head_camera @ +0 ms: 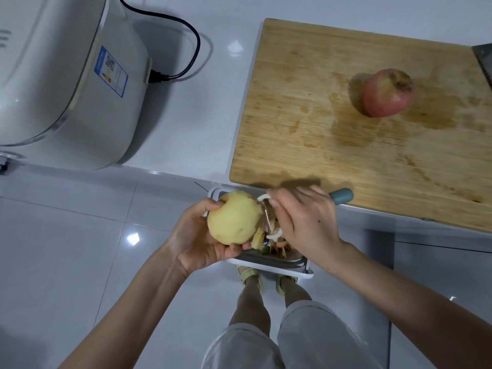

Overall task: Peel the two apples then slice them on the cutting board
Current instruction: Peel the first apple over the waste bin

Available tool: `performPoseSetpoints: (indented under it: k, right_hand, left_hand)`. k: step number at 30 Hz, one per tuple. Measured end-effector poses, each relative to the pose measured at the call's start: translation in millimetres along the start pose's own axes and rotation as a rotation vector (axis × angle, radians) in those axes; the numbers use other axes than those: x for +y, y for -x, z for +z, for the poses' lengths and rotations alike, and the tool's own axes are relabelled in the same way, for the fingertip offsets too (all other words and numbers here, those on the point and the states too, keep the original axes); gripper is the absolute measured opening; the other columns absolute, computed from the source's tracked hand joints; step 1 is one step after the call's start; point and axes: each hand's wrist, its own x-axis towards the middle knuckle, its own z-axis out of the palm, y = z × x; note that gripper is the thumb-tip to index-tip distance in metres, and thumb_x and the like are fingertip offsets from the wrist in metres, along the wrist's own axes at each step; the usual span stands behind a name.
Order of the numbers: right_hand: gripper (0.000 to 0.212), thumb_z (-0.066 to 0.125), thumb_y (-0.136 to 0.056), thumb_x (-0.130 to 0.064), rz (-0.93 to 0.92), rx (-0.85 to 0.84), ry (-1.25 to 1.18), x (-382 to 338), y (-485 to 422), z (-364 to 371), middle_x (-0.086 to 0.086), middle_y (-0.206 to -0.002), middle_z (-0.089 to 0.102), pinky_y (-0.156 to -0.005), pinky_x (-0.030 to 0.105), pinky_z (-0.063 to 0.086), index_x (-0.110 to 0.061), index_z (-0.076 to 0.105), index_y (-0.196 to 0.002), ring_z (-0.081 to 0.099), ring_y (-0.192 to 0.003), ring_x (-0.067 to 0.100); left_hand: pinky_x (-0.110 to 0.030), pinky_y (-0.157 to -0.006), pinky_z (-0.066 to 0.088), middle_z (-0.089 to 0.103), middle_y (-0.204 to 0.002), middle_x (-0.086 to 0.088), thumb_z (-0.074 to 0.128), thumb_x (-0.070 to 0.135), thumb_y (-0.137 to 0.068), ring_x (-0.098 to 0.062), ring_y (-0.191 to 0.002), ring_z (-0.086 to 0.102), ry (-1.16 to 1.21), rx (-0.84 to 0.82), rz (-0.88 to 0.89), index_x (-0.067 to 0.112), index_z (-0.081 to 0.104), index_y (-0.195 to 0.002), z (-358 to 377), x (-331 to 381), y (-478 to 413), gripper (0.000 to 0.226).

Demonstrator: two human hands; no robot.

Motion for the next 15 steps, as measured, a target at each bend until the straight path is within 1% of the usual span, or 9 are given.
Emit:
performPoseSetpoints:
  k: [3,4,6,7,8,10,12,13,15]
  right_hand:
    - [0.014,0.053,-0.084,-0.009,0.092,-0.099,-0.05,12,12,5,-0.005,-0.059,0.061,-0.054,0.024,0.037,-0.013,0.064,-0.076,0.057,-0.052,0.017]
    - [0.015,0.051,-0.086,-0.012,0.161,-0.141,-0.066,11,13,5,-0.006,-0.056,0.059,-0.053,0.023,0.037,-0.014,0.063,-0.078,0.056,-0.05,0.016]
    - [0.014,0.049,-0.092,-0.018,0.409,-0.304,-0.171,4,11,1,-0.005,-0.059,0.06,-0.054,0.026,0.041,-0.019,0.061,-0.083,0.055,-0.052,0.016]
    - [0.014,0.048,-0.094,-0.02,0.565,-0.393,-0.326,0,8,-1,-0.004,-0.063,0.062,-0.058,0.029,0.044,-0.02,0.059,-0.086,0.057,-0.055,0.017]
    - [0.016,0.047,-0.096,-0.021,0.728,-0.462,-0.552,-3,5,-5,-0.001,-0.066,0.062,-0.061,0.033,0.046,-0.018,0.059,-0.088,0.056,-0.055,0.019]
    - [0.023,0.042,-0.1,-0.019,1.001,-0.53,-0.989,-8,-3,-9,0.004,-0.059,0.055,-0.058,0.035,0.041,-0.009,0.06,-0.089,0.047,-0.048,0.016]
    - [0.034,0.035,-0.102,-0.015,1.132,-0.561,-1.214,-11,-8,-9,0.001,-0.048,0.048,-0.05,0.024,0.036,-0.008,0.057,-0.077,0.039,-0.039,0.01]
    - [0.042,0.033,-0.103,-0.016,1.147,-0.613,-1.273,-14,-9,-7,0.0,-0.044,0.045,-0.045,0.019,0.033,-0.011,0.056,-0.068,0.036,-0.035,0.008]
    - [0.061,0.029,-0.104,-0.023,1.195,-0.68,-1.327,-17,-8,2,-0.003,-0.036,0.04,-0.037,0.017,0.029,-0.018,0.055,-0.049,0.033,-0.029,0.007]
  left_hand:
    - [-0.031,-0.05,0.054,0.064,-0.09,-0.026,0.085,0.02,-0.041,-0.038,-0.063,0.061,-0.025,-0.09,0.015,0.004,0.073,-0.094,4,4,5,0.057]
    - [-0.031,-0.05,0.054,0.065,-0.091,-0.025,0.085,0.021,-0.042,-0.038,-0.064,0.062,-0.056,-0.095,0.024,0.005,0.073,-0.094,5,5,4,0.056]
    - [-0.031,-0.052,0.054,0.065,-0.095,-0.024,0.086,0.022,-0.042,-0.038,-0.068,0.062,-0.078,-0.069,0.026,0.007,0.073,-0.097,4,6,1,0.058]
    - [-0.031,-0.052,0.054,0.064,-0.097,-0.024,0.087,0.022,-0.042,-0.038,-0.07,0.062,-0.071,-0.046,0.025,0.007,0.071,-0.101,2,6,0,0.062]
    - [-0.031,-0.054,0.054,0.063,-0.1,-0.024,0.088,0.02,-0.042,-0.038,-0.073,0.061,-0.064,-0.021,0.025,0.007,0.069,-0.104,0,5,-2,0.067]
    - [-0.032,-0.057,0.052,0.062,-0.102,-0.022,0.088,0.018,-0.04,-0.035,-0.077,0.061,-0.053,0.026,0.024,0.009,0.066,-0.107,-3,3,-4,0.072]
    - [-0.034,-0.062,0.052,0.063,-0.1,-0.02,0.088,0.017,-0.038,-0.032,-0.08,0.062,-0.05,0.067,0.023,0.01,0.069,-0.101,-2,0,-6,0.066]
    - [-0.036,-0.064,0.053,0.064,-0.099,-0.019,0.086,0.017,-0.04,-0.032,-0.08,0.062,-0.061,0.096,0.022,0.011,0.069,-0.101,-1,-1,-7,0.064]
    - [-0.041,-0.067,0.056,0.065,-0.097,-0.019,0.078,0.018,-0.052,-0.033,-0.079,0.064,-0.103,0.176,0.027,0.013,0.064,-0.107,-1,-3,-8,0.057]
